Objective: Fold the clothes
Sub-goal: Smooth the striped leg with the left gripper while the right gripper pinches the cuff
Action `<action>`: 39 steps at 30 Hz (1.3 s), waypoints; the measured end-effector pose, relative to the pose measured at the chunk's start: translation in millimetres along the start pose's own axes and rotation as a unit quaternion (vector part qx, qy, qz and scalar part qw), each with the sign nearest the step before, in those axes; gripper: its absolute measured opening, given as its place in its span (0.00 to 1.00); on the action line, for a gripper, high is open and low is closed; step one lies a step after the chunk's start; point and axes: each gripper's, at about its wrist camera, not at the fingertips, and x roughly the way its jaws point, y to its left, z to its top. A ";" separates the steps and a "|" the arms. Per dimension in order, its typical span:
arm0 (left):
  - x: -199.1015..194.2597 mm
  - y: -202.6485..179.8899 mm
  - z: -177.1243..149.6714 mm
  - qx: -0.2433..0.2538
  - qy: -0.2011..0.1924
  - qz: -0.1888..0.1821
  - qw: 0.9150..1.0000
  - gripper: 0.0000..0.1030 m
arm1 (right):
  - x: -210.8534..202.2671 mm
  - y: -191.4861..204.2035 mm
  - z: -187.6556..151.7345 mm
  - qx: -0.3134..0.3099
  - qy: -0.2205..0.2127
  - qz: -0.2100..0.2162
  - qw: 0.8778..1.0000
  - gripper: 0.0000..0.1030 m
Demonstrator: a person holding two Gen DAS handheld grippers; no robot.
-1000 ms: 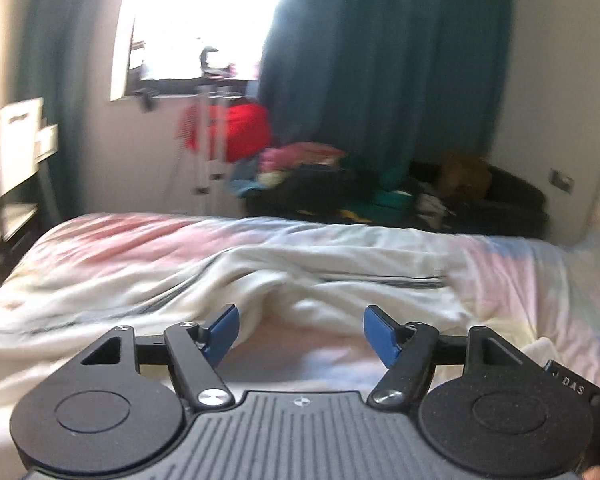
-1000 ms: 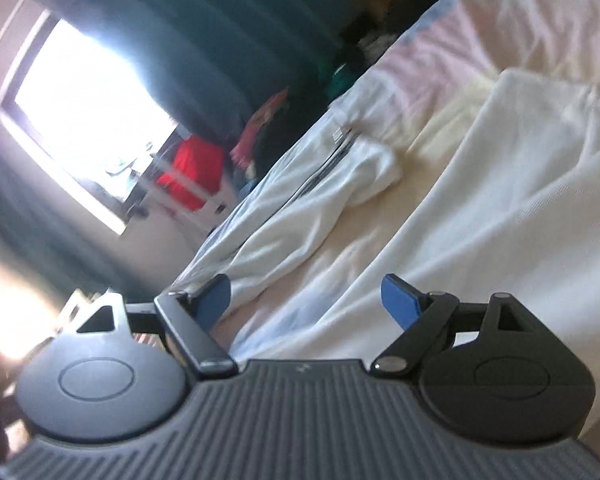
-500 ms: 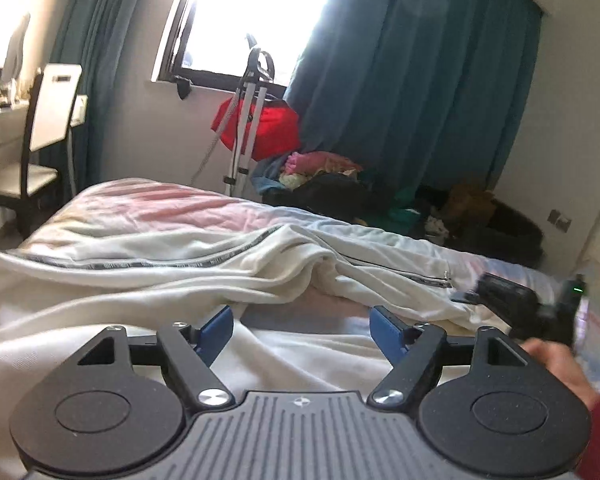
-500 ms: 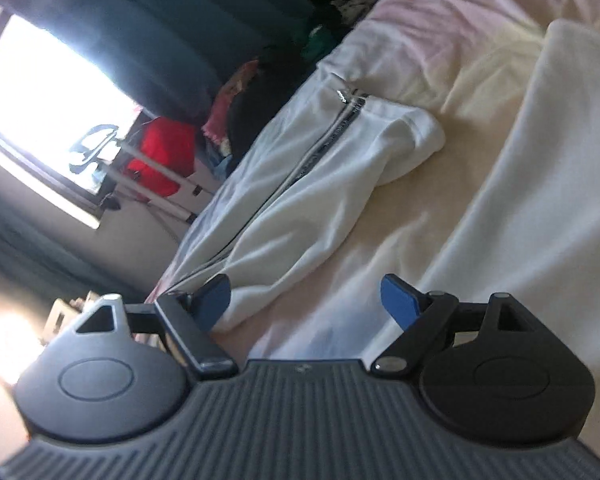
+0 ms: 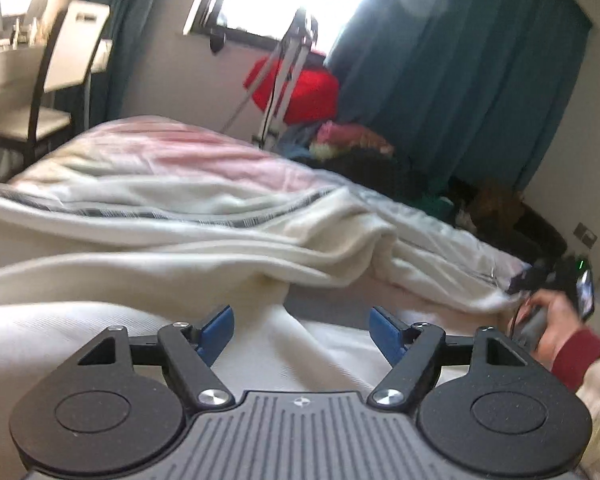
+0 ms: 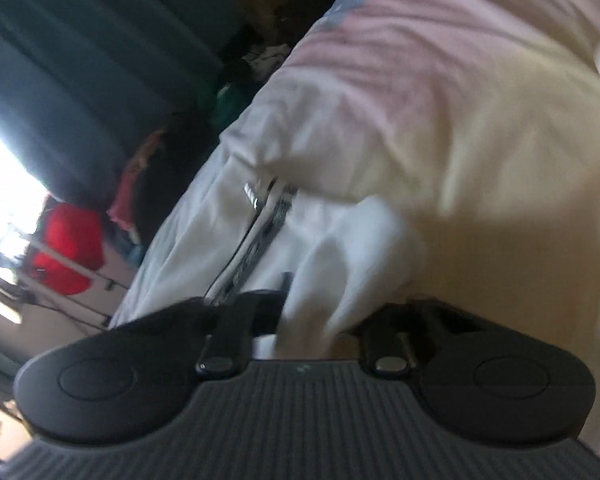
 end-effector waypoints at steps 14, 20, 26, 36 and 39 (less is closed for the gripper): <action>0.7 -16.6 -6.2 0.029 0.010 -0.013 0.999 0.74 | -76.7 13.1 128.4 -0.098 -0.114 0.007 0.989 0.05; -3.3 -21.7 -6.4 0.041 0.006 -0.004 0.999 0.74 | -66.5 -101.3 102.7 -0.075 -0.078 -0.044 0.993 0.06; -5.1 -24.1 -4.7 0.049 0.004 0.004 0.999 0.74 | -73.3 -147.7 73.6 -0.098 -0.066 -0.034 0.992 0.06; -0.4 -35.8 -10.5 0.080 -0.008 0.030 0.996 0.75 | -98.4 -121.9 60.0 -0.241 -0.031 -0.050 0.969 0.19; -8.1 -40.6 -11.4 0.084 -0.009 0.020 0.996 0.75 | -125.6 -107.4 53.9 -0.270 -0.039 -0.022 0.962 0.73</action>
